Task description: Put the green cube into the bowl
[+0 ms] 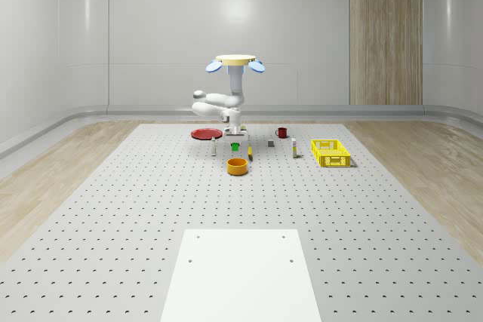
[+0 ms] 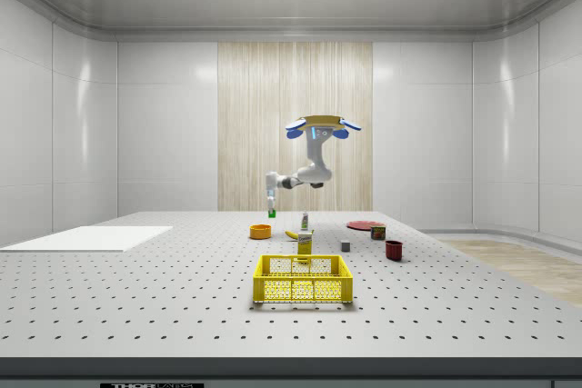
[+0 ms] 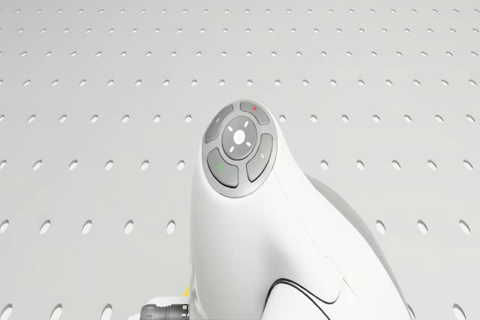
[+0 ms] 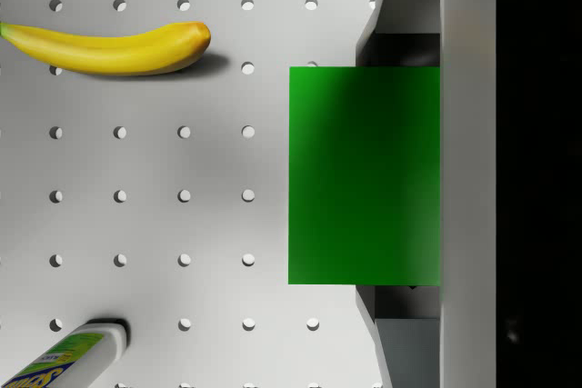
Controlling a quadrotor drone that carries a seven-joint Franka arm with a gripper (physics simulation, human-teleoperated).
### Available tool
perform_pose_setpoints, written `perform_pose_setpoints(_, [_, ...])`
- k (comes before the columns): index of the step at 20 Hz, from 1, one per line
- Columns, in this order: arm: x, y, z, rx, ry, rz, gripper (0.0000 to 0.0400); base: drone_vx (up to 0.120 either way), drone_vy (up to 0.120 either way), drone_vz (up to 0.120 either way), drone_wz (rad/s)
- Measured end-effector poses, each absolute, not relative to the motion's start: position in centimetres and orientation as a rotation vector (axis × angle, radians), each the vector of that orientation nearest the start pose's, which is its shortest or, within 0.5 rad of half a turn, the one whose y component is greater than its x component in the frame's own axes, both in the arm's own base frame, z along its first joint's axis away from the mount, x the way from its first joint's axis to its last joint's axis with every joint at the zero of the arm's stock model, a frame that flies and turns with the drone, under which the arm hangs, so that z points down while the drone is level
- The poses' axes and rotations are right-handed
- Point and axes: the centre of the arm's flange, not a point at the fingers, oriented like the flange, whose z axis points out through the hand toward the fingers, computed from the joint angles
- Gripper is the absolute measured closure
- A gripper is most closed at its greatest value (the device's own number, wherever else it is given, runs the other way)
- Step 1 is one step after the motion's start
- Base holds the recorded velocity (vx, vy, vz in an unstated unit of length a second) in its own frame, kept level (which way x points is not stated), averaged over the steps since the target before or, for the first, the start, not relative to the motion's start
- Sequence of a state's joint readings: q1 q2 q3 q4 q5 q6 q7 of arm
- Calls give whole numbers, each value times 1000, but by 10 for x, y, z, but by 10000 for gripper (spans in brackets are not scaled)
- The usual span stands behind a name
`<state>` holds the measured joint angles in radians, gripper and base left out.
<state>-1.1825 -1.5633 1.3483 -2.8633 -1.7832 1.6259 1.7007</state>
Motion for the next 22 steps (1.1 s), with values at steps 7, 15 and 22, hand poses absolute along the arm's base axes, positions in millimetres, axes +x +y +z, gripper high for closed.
perform_pose_setpoints(7, [307, 0, 499, 3, -3, 790, 148, 120, 57, 0, 0])
perform_pose_setpoints(15, [307, 0, 499, 3, -3, 790, 148, 55, 0, -65, 0])
perform_pose_setpoints(22, [307, 0, 504, 3, -3, 789, 148, 0, 0, -74, 0])
